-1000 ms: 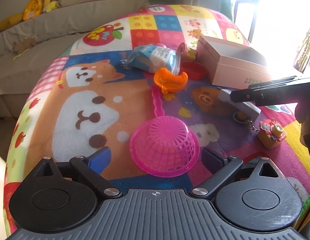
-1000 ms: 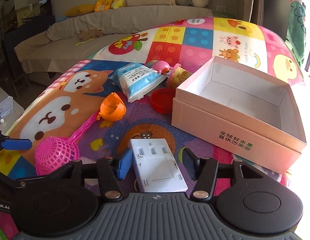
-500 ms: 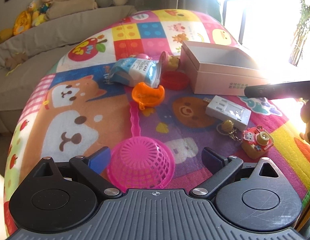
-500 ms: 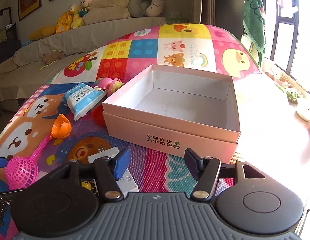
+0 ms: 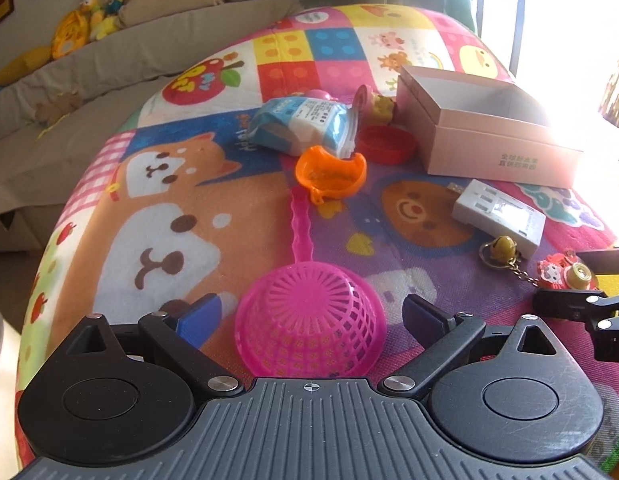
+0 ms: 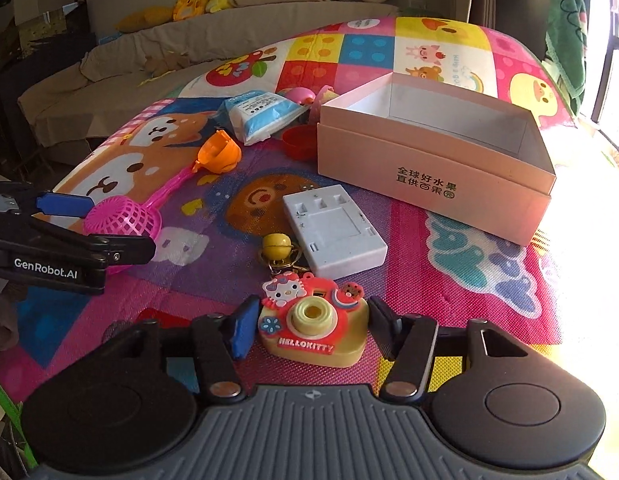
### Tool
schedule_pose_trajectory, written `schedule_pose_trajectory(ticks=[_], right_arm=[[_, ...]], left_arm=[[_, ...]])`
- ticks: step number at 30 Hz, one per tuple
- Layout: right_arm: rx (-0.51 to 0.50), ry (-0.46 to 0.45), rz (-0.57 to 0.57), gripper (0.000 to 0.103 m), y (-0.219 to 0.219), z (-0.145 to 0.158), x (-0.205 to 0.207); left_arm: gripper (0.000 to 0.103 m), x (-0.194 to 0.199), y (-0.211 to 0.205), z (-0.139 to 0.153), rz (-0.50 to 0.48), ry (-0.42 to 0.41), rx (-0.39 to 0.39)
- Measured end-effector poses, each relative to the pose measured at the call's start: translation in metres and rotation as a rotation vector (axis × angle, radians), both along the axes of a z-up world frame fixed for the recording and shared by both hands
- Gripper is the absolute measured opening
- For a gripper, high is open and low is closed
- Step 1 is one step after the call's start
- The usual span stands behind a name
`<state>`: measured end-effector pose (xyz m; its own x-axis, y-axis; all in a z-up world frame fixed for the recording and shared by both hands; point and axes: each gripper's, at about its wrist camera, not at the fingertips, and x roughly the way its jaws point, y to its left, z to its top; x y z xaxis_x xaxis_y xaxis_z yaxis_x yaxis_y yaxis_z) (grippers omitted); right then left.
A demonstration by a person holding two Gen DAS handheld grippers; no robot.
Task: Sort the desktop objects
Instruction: 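Lift both held toys into the pink box and open both tools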
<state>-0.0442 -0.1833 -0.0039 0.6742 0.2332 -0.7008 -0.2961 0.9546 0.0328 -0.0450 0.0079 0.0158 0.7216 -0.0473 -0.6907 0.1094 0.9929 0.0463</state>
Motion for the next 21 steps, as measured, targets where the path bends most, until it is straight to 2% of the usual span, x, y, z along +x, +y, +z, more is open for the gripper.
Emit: schedule_pose_trajectory(ticks=[1, 2, 3, 8, 11, 14, 17, 21], right_arm=[[0.001, 0.003, 0.001, 0.058, -0.001, 0.003, -0.002], [-0.003, 0.002, 0.005, 0.058, -0.004, 0.007, -0.006], [-0.003, 0.000, 0.010, 0.058, -0.006, 0.013, -0.009], [0.009, -0.034, 0.043, 0.058, -0.020, 0.052, -0.029], [0.009, -0.083, 0.051, 0.057, -0.032, 0.081, -0.039], [0.016, -0.160, 0.019, 0.057, -0.048, 0.110, -0.038], [0.032, -0.247, -0.041, 0.057, -0.066, 0.137, -0.021], [0.012, -0.333, -0.134, 0.058, -0.080, 0.151, 0.025]], left_arm=[[0.098, 0.001, 0.002, -0.001, 0.002, 0.002, -0.004], [0.090, 0.000, 0.003, -0.001, 0.000, 0.003, -0.006], [0.088, 0.000, 0.004, -0.002, -0.003, 0.005, -0.006], [0.088, -0.017, 0.005, 0.009, -0.043, -0.041, 0.021], [0.088, -0.036, 0.008, 0.040, -0.089, -0.112, -0.027], [0.088, -0.037, 0.001, 0.081, -0.137, -0.240, -0.065], [0.088, -0.011, -0.022, 0.110, -0.218, -0.335, -0.086], [0.088, 0.052, -0.071, 0.120, -0.302, -0.401, -0.136]])
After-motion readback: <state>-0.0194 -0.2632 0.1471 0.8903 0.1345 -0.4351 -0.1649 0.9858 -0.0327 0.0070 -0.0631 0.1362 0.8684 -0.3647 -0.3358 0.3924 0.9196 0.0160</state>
